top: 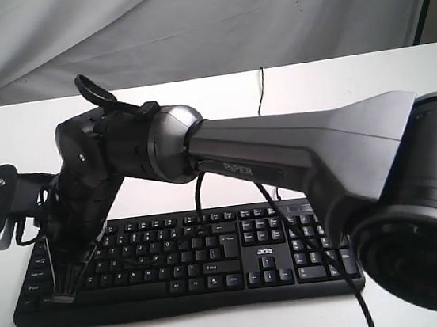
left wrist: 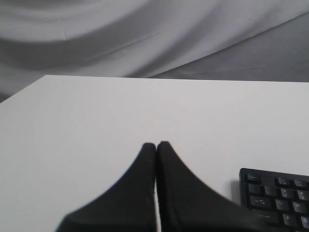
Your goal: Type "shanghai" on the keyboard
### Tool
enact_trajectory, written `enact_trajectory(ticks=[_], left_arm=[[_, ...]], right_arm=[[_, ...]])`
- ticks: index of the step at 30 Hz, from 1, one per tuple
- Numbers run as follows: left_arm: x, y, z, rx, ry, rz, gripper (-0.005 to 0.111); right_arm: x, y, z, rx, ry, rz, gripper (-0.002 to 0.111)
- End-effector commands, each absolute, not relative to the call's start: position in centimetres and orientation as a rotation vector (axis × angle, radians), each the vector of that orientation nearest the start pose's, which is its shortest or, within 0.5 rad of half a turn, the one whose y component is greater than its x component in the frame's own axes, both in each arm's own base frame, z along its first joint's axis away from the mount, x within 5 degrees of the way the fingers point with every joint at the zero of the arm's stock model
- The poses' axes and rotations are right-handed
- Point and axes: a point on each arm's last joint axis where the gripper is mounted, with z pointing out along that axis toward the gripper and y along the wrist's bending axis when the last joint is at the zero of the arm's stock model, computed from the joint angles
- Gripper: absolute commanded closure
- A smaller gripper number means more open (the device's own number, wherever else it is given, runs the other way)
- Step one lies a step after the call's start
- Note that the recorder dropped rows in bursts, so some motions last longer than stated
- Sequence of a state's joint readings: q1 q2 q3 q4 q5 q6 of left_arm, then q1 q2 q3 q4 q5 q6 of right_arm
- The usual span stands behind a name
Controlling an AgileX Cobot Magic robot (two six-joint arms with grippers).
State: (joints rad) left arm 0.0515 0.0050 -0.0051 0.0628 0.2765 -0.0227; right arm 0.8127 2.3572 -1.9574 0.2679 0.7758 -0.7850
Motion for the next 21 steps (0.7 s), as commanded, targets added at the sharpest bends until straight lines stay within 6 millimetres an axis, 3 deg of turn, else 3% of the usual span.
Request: enact_trajectory(ticks=[1,9,21], left_arm=[[5.5,0.4,18.9,-0.028,1.749,0.080,0.106],[5.5,0.4,18.9,-0.028,1.749,0.080,0.106],[5.5,0.4,18.9,-0.028,1.749,0.080,0.106]], right_arm=[[34.1,37.4,16.8,-1.744,1.989,0.305,0.108],[32.7,35.2,17.6,-1.709,1.998,0.285,0.108],[31.2,32.2,16.2,-1.589,2.015,0.367,0.108]])
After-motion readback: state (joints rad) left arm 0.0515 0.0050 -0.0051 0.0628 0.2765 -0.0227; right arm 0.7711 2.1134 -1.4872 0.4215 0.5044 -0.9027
